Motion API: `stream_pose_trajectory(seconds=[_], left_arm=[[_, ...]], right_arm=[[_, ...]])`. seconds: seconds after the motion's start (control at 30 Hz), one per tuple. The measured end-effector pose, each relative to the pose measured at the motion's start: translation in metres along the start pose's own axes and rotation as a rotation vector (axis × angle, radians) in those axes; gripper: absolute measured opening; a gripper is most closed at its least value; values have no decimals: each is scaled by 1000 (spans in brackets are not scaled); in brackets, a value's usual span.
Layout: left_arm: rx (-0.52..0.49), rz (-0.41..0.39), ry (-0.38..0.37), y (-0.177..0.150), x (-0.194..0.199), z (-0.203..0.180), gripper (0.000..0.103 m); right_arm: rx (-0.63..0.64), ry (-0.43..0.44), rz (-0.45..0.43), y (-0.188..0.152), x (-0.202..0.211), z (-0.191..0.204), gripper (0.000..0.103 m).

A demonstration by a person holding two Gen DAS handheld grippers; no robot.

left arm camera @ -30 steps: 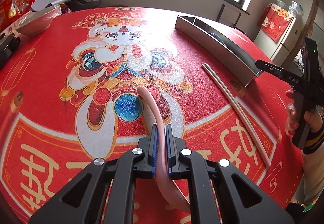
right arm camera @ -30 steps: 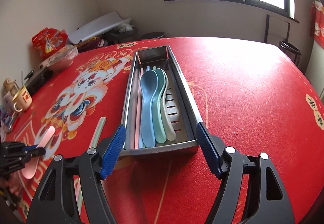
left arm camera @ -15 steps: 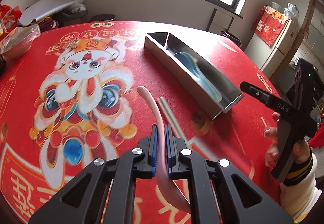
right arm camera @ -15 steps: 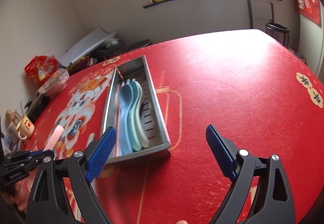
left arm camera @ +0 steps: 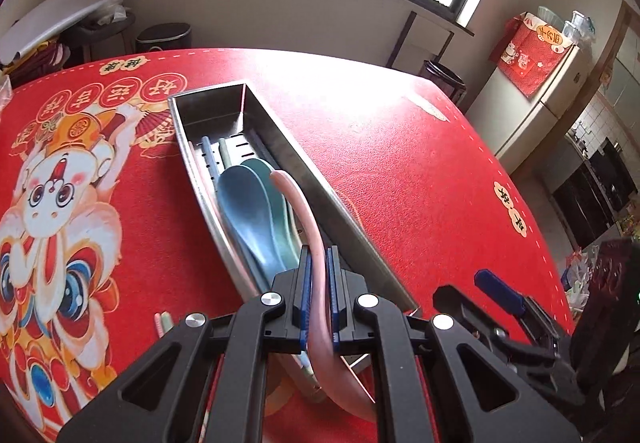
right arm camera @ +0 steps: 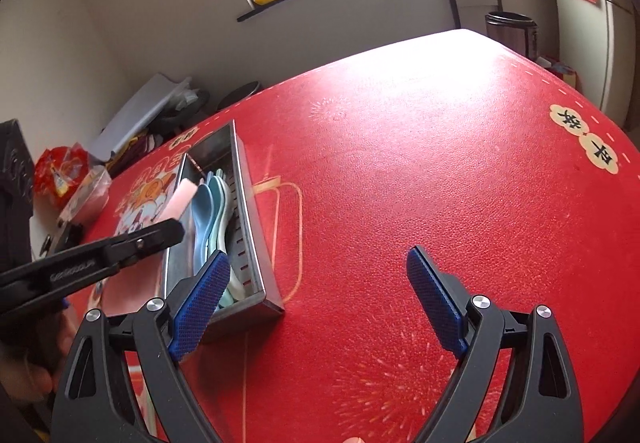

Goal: Organize utensils
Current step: 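Carry the pink spoon into the steel tray and open the left gripper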

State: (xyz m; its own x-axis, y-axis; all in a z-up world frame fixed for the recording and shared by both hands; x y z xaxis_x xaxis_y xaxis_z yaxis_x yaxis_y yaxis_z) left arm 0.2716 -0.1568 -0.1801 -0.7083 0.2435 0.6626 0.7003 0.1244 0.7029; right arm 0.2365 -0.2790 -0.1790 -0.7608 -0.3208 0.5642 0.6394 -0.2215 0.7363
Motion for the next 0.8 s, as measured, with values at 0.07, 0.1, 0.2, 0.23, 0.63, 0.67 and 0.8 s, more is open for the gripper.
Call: stream_pose_trajectory(seconds=[0.07,0.1,0.2,0.23,0.63,0.67,0.8], left_arm=[[12,21,8,3,-13,-1,8],[21,30,14,4,-18,0,8],[32,56,31,3,-30,3,8],[34,64,35,2,-34,4,8],[-15,72,48,12,-50,1,16],[-17,64,44,15,-48,3,22],[-50,20,31,21,-25,6,25]], right_arm=[[-4,1,4,-1,0,-1,87],[-7,3,6,-1,0,-1,87],[-22,6,12,-1,-1,-3,87],[-26,6,13,-2,-1,-3,87],[-24,-15,22,-4,-5,-8,87],[-24,-17,25,-4,-6,-9,87],[-25,-12,25,-5,-7,-9,87]])
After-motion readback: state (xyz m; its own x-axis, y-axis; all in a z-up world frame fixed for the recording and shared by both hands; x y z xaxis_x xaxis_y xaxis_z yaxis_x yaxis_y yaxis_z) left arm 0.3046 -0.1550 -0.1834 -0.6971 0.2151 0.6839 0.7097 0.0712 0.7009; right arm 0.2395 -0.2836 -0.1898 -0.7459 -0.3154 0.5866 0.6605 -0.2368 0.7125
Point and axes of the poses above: each gripper's, at about its wrist camera, not at the fingertips, and x roughly against the way its jaws point, z to its left, y to its top, the point moved 9 cm from there along -x, roughly the way its jaws point, and after that the axes turned 9 degrees about -z, right-handed, at the moved point
